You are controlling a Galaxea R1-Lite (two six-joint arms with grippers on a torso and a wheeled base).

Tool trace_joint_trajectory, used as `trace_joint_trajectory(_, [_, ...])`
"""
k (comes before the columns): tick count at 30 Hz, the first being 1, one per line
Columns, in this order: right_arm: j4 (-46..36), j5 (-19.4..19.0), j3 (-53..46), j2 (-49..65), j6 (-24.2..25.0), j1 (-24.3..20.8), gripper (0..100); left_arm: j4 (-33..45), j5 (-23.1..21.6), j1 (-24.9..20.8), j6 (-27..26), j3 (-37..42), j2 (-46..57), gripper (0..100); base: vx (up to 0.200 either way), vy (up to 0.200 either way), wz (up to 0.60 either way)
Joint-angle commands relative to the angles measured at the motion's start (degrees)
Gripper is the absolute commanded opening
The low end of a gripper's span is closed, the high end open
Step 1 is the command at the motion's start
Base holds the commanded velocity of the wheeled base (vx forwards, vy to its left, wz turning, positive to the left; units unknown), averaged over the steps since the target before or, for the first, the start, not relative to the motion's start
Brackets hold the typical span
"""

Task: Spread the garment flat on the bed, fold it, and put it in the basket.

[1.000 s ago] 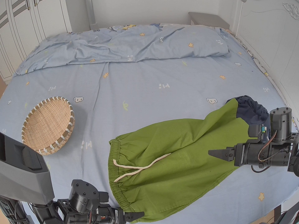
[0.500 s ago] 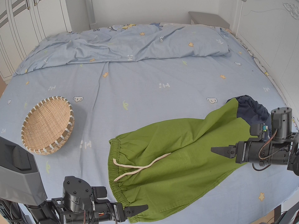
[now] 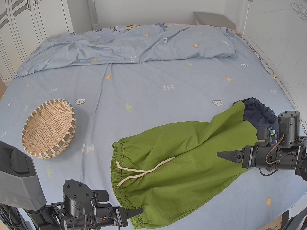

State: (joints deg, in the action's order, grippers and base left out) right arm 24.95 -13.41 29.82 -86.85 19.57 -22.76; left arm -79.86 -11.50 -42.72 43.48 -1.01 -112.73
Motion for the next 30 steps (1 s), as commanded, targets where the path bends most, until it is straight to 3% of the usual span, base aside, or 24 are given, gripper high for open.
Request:
trace_joint_trajectory(1, [0.0,0.0,0.0,0.3,0.1,0.0,100,0.4,-0.1,0.5,0.8,1.0,0.3,0,0.0,0.0,0.0])
trace_joint_trajectory(4, [0.0,-0.3,0.1,0.3,0.0,0.7,100,0.5,-0.5,2.5,2.5,1.0,0.4,0,0.0,0.0,0.0])
trace_joint_trajectory(6, [-0.3,-0.3,0.2,0.4,0.0,0.7,100,0.7,-1.5,7.6,3.7,1.0,1.7,0,0.0,0.0,0.0])
trace_joint_trajectory(8, [-0.4,-0.3,0.2,0.5,0.0,0.7,100,0.8,-2.2,8.9,3.7,1.0,2.2,0,0.0,0.0,0.0])
trace_joint_trajectory(9, [-0.9,-0.3,0.2,1.4,0.0,0.6,100,3.6,-7.4,14.5,3.1,1.0,5.3,0,0.0,0.0,0.0])
trace_joint_trajectory(11, [-1.5,-0.3,0.2,2.4,0.0,0.5,100,7.1,-11.5,19.2,1.5,1.0,8.0,0,0.0,0.0,0.0])
trace_joint_trajectory(12, [-1.5,-0.3,0.2,2.4,0.0,0.5,100,7.1,-11.5,19.2,1.5,1.0,8.0,0,0.0,0.0,0.0])
trace_joint_trajectory(14, [-4.7,-0.5,0.8,4.2,-0.1,0.6,100,15.3,-19.0,27.2,-4.7,0.9,13.6,0,0.0,0.0,0.0])
trace_joint_trajectory(18, [-6.7,-1.2,0.1,5.2,-0.1,0.6,100,24.9,-24.6,34.5,-9.0,0.8,20.2,0,0.0,0.0,0.0])
trace_joint_trajectory(25, [-6.7,-1.5,-4.0,4.8,-0.5,4.2,100,29.4,-25.2,40.7,-14.8,0.8,21.3,0,0.0,0.0,0.0])
trace_joint_trajectory(30, [-6.3,-3.8,-9.2,4.4,-0.7,8.2,100,29.6,-25.2,41.4,-15.2,0.9,21.1,0,0.0,0.0,0.0])
